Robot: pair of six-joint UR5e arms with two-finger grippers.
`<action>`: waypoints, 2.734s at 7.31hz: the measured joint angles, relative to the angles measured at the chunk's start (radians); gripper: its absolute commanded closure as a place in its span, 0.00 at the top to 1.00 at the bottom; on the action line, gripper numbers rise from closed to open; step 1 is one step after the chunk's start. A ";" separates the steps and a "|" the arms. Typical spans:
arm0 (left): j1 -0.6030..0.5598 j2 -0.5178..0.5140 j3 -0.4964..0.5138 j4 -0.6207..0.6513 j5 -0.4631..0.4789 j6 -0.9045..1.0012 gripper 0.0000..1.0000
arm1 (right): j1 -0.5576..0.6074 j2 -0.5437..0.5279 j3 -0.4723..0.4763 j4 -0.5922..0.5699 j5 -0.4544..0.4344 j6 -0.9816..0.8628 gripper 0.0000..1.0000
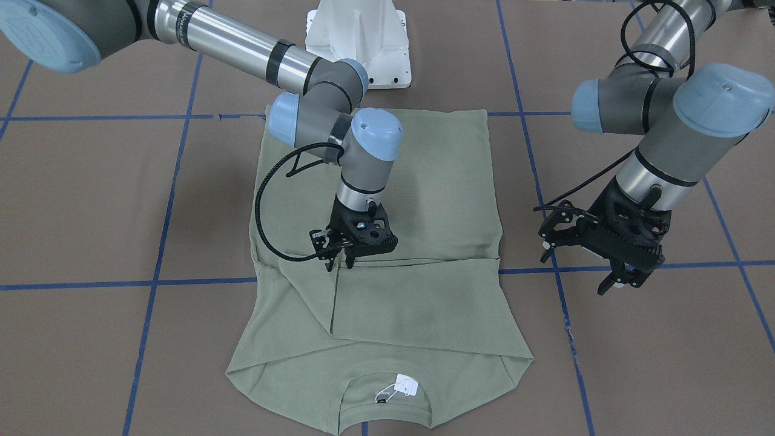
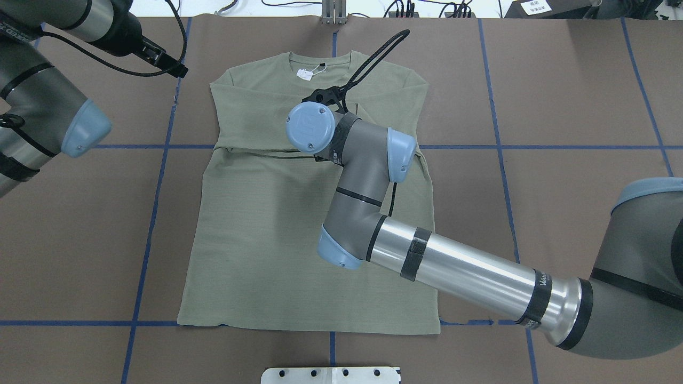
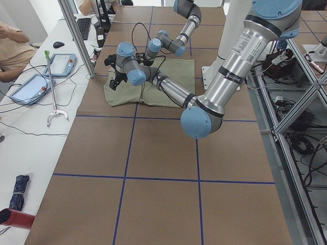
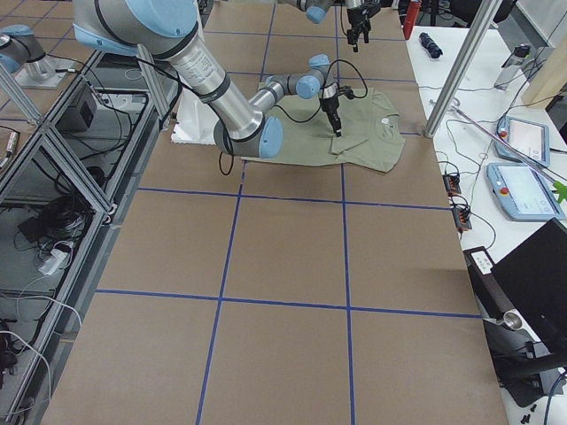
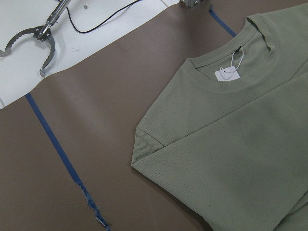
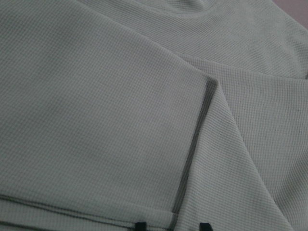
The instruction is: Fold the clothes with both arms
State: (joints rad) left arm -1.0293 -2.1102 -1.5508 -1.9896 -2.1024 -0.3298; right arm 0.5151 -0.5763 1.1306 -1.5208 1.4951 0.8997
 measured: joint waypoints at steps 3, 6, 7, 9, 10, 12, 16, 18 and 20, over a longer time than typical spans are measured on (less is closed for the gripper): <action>0.000 0.001 0.000 0.000 0.000 0.000 1.00 | -0.002 -0.004 0.001 -0.013 -0.001 -0.002 0.17; 0.000 0.001 0.000 -0.001 -0.001 -0.012 1.00 | -0.001 -0.003 0.005 -0.019 -0.001 -0.003 0.11; 0.000 0.001 0.000 -0.001 0.000 -0.013 1.00 | -0.001 -0.003 0.007 -0.022 -0.001 -0.003 0.00; 0.000 0.001 0.000 -0.002 0.001 -0.014 1.00 | 0.010 -0.003 0.023 -0.035 -0.001 -0.031 0.00; 0.001 0.001 0.000 -0.002 0.001 -0.014 1.00 | 0.034 -0.006 0.030 -0.039 -0.001 -0.078 0.00; 0.001 0.000 -0.002 -0.005 0.001 -0.022 1.00 | 0.106 -0.032 0.033 -0.037 -0.001 -0.208 0.00; 0.004 0.015 -0.018 -0.047 0.001 -0.072 1.00 | 0.192 -0.096 0.032 -0.002 -0.002 -0.336 0.63; 0.004 0.025 -0.028 -0.049 0.001 -0.073 1.00 | 0.195 -0.122 0.031 0.043 -0.019 -0.334 1.00; 0.005 0.031 -0.035 -0.049 0.000 -0.076 1.00 | 0.197 -0.146 0.038 0.146 -0.009 -0.306 1.00</action>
State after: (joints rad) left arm -1.0247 -2.0797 -1.5858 -2.0386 -2.1022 -0.4053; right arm 0.7123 -0.7221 1.1682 -1.3750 1.4859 0.5935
